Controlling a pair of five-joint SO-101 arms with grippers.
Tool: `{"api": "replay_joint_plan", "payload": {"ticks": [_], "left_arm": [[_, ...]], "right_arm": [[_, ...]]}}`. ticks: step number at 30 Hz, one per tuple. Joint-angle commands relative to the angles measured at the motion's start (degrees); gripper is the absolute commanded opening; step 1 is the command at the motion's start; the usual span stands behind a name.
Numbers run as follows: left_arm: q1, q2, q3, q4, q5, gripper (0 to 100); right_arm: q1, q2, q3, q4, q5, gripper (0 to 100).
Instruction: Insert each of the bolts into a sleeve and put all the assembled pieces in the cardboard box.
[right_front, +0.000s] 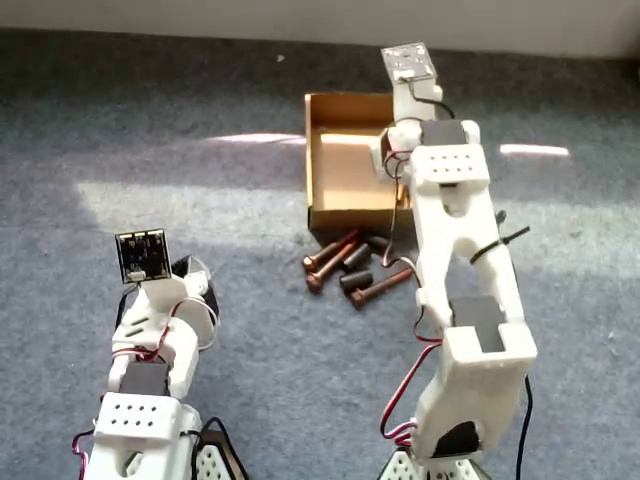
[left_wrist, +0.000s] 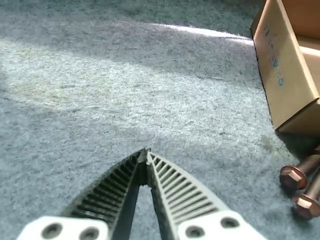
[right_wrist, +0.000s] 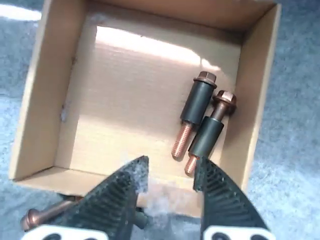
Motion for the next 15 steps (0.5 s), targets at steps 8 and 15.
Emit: {"api": "replay_joint_plan", "payload": {"ticks": [8, 15], "left_arm": [[-0.48, -0.04, 1.45, -1.23, -0.62, 1], [-0.48, -0.04, 1.45, -1.23, -0.62, 1]], "right_arm": [[0.31, -11.12, -2.77, 17.19, 0.09, 14.1], [0.57, -17.01, -2.59, 23.43, -6.68, 14.1]]}}
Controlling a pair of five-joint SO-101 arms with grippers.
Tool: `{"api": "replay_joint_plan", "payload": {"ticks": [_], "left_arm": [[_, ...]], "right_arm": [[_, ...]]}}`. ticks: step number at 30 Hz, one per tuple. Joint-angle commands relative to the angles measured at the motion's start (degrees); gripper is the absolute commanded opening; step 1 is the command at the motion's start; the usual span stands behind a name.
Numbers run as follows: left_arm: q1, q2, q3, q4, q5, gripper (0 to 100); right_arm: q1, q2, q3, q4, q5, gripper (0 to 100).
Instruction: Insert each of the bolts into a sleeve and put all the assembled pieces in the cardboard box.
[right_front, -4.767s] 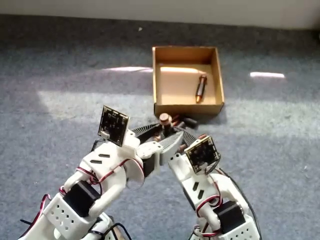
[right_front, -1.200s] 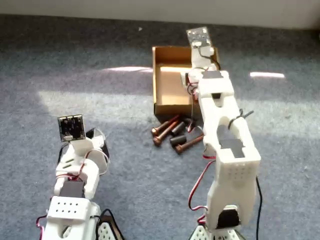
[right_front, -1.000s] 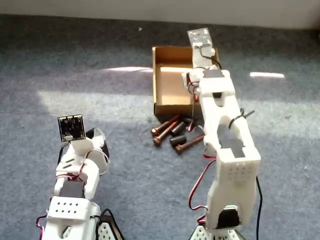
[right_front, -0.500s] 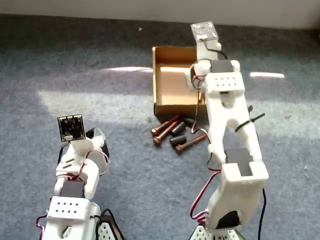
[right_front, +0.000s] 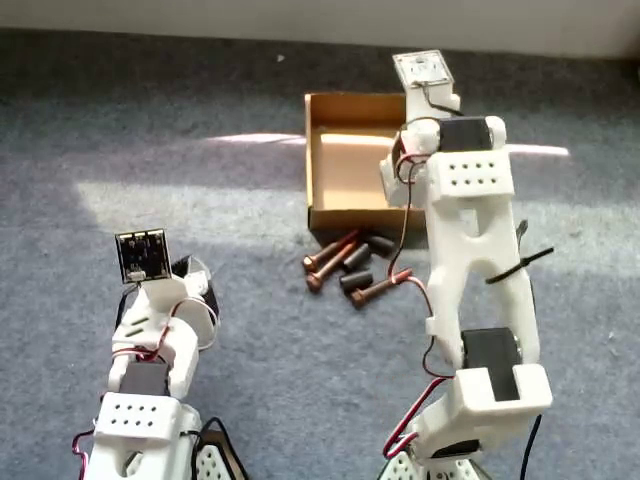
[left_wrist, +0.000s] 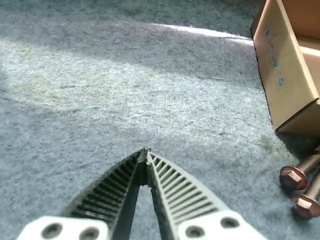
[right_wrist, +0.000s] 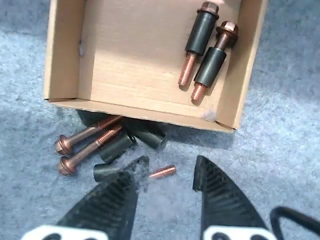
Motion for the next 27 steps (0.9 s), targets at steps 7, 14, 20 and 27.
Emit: {"api": "replay_joint_plan", "payload": {"ticks": [7, 14, 20, 27], "left_arm": [[-0.48, -0.04, 1.45, -1.23, -0.62, 1], [-0.57, -0.04, 1.45, -1.23, -0.62, 1], [-0.57, -0.04, 1.45, -1.14, -0.62, 1], [-0.57, -0.04, 1.45, -1.14, -1.58, 1]], "right_arm": [[0.31, -5.23, -2.59, 9.27, -11.25, 14.1], [-3.38, -5.41, -1.19, 13.76, -15.47, 14.1], [-6.55, -5.58, 6.29, 10.07, -15.38, 8.9], [-11.03, -5.49, 16.57, 1.63, -15.47, 4.2]]}}
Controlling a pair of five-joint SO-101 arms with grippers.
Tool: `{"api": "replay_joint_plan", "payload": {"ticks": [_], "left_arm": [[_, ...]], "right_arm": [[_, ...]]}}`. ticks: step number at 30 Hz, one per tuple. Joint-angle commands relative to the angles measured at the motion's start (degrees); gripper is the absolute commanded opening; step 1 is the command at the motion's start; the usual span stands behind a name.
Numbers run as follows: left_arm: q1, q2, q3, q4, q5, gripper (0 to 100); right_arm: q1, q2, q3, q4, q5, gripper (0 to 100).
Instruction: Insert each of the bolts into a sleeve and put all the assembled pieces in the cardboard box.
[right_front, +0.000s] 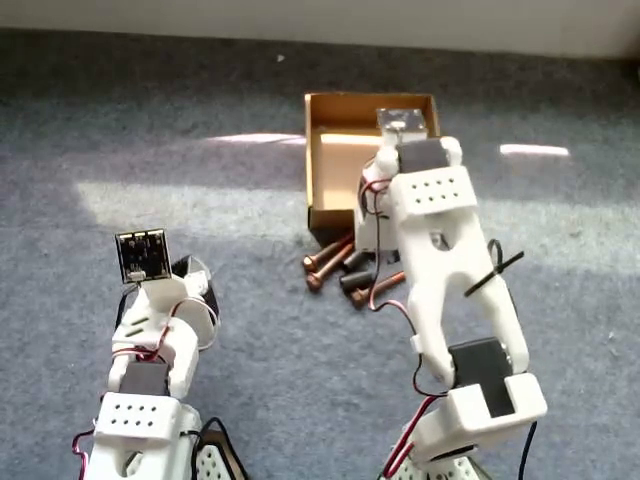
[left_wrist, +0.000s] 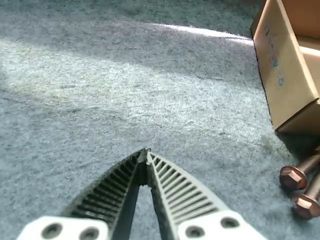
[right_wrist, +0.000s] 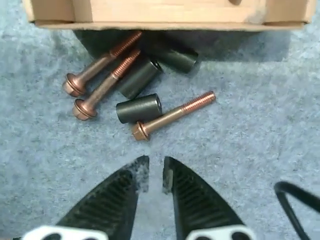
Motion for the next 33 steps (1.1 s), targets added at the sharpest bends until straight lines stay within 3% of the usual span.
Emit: {"api": "replay_joint_plan", "payload": {"ticks": [1, 10, 18, 21, 26, 33], "left_arm": [[-0.57, -0.04, 1.54, -1.14, -2.55, 1], [-0.48, -0.04, 1.8, -1.14, -3.6, 1], [-0.48, -0.04, 1.8, -1.14, -3.69, 1], [-0.48, -0.04, 1.8, -1.14, -3.69, 1], [-0.48, -0.04, 1.8, -1.14, -3.69, 1], [-0.48, -0.04, 1.8, -1.14, -3.69, 1]], "right_arm": [[-3.38, -3.03, 3.47, -4.26, -0.7, 4.1], [-2.07, -3.03, 7.34, -9.36, -0.97, 3.9], [-2.42, -2.51, 14.37, -22.99, -9.14, 4.1], [-2.33, -2.42, 14.99, -24.84, -12.13, 4.8], [-2.15, -2.42, 14.99, -25.1, -18.99, 14.6], [-2.68, 6.46, 13.85, -24.84, -17.93, 14.6]]}}
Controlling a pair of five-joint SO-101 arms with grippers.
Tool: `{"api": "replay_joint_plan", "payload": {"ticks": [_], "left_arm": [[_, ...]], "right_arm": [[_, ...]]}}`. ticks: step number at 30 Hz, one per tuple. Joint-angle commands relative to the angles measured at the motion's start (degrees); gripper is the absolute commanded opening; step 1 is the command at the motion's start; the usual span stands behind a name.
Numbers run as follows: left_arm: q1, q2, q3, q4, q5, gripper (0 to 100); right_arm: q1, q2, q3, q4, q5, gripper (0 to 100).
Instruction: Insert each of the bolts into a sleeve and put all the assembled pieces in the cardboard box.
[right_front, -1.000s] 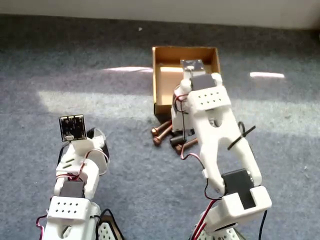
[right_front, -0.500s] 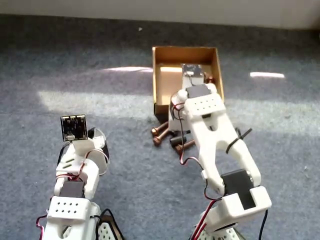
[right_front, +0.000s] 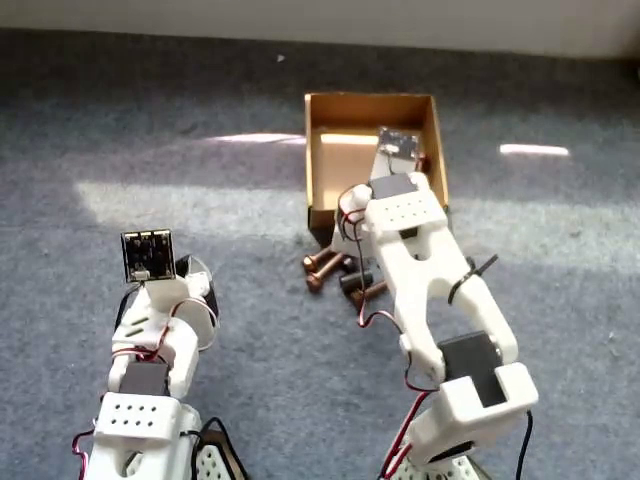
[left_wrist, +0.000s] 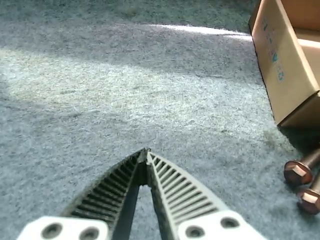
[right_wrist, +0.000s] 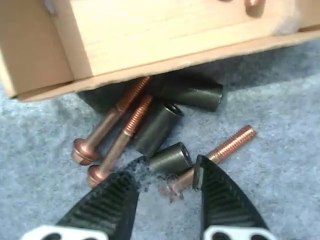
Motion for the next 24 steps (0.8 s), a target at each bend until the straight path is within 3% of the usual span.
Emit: {"api": "replay_joint_plan", "payload": {"ticks": [1, 24], "left_arm": [[-0.48, -0.04, 1.8, -1.14, -0.7, 1], [-0.48, -0.04, 1.8, -1.14, -0.7, 1]], "right_arm": [[0.04, 3.82, -2.59, -0.75, -0.62, 14.6], [-0.13, 10.51, -8.13, -4.53, -0.62, 14.5]]}}
